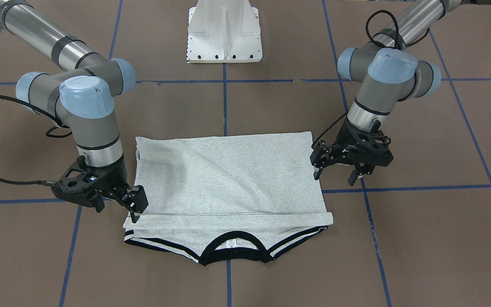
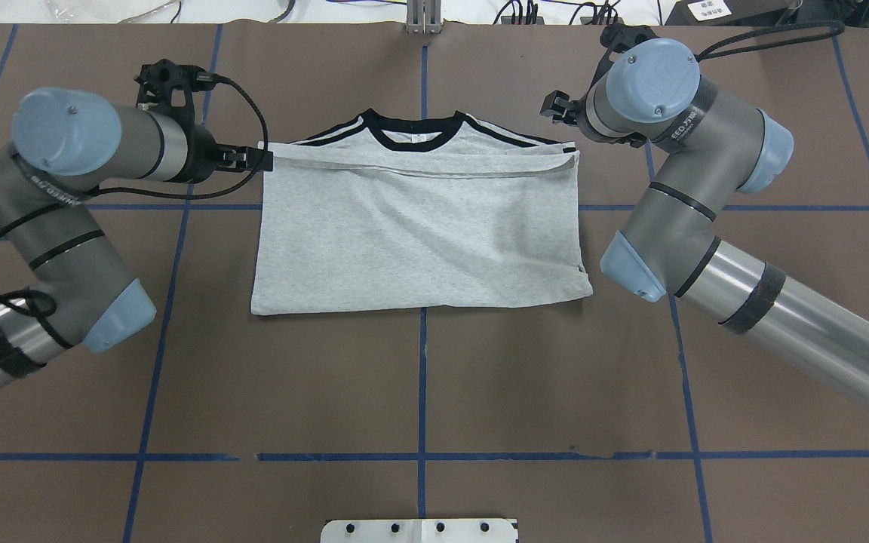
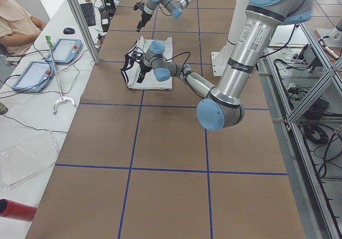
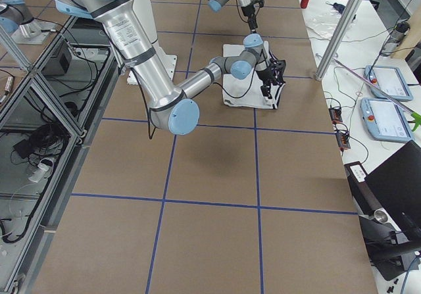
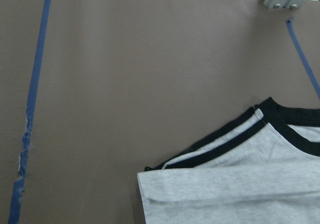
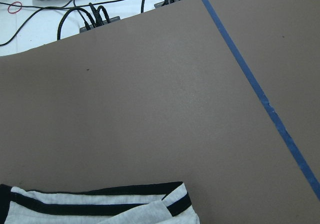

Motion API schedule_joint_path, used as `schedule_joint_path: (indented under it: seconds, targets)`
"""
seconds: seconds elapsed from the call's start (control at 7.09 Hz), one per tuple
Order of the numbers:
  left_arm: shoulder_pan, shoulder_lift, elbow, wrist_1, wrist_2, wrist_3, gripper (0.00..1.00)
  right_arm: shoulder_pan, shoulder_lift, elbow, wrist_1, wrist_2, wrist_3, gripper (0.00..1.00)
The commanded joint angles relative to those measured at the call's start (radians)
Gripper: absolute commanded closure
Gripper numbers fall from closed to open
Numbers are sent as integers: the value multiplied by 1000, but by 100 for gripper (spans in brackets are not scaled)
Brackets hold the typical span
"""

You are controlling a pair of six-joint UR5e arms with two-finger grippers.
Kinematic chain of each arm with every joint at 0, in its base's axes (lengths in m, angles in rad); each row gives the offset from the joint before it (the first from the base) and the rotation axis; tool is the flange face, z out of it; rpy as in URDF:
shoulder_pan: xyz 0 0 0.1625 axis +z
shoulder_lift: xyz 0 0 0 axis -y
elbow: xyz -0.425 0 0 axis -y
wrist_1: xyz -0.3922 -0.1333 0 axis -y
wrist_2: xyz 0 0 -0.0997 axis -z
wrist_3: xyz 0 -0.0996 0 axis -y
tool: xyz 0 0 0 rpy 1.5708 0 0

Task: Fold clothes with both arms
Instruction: 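Move the left gripper down beside the folded shirt's side edge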

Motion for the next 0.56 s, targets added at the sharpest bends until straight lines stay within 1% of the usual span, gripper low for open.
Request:
schedule_joint_path:
  seconds: [0.0,0.14,0.28,0.42]
  targets:
    - [91,136,-88,-83,2,-83,0,0,-8,20,2,2,-2,0]
    - [143,187,-83,-153,16,-141,1,-1,-10,28,0,2,-2,0]
    - [180,192,-82,-157,48,-196,16,-2,-10,28,0,1,-2,0]
    - [213,190,-79,-159,60,-238,29,-2,-11,28,0,1,-2,0]
